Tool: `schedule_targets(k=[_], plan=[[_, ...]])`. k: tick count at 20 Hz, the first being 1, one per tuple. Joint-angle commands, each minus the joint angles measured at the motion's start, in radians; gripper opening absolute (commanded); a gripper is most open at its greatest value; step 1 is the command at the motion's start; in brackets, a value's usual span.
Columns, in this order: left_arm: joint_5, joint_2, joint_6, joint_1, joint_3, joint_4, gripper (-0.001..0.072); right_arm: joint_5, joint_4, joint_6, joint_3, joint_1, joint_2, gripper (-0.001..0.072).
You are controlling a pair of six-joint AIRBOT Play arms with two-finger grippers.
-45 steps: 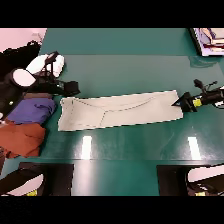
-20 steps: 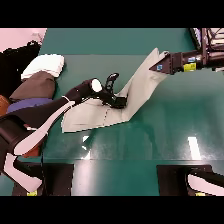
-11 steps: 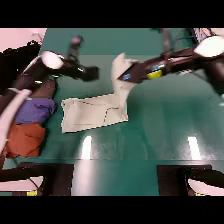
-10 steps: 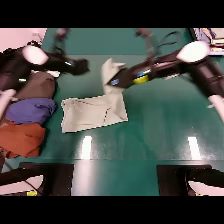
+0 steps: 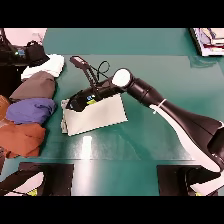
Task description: Fold the shirts.
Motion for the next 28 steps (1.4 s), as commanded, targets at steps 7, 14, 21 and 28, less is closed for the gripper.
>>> schedule_targets(k=[7,14,21,28], plan=[[-0.077,0.014,0.022,0.011,0.0,0.006,0.0026,0.162,-0.194,0.104,-0.388,-0.412,0.196,0.0215],[-0.063,0.014,0.028,0.011,0.0,0.006,0.0026,0.082,-0.1,0.103,-0.606,-0.608,0.185,0.062],[-0.05,0.014,0.027,0.011,0.0,-0.011,0.0025,0.198,0.029,0.103,-0.406,-0.463,-0.088,0.062],[-0.047,0.014,0.027,0.011,0.0,-0.079,0.0025,0.223,0.02,0.061,-0.232,-0.326,-0.189,0.0017]])
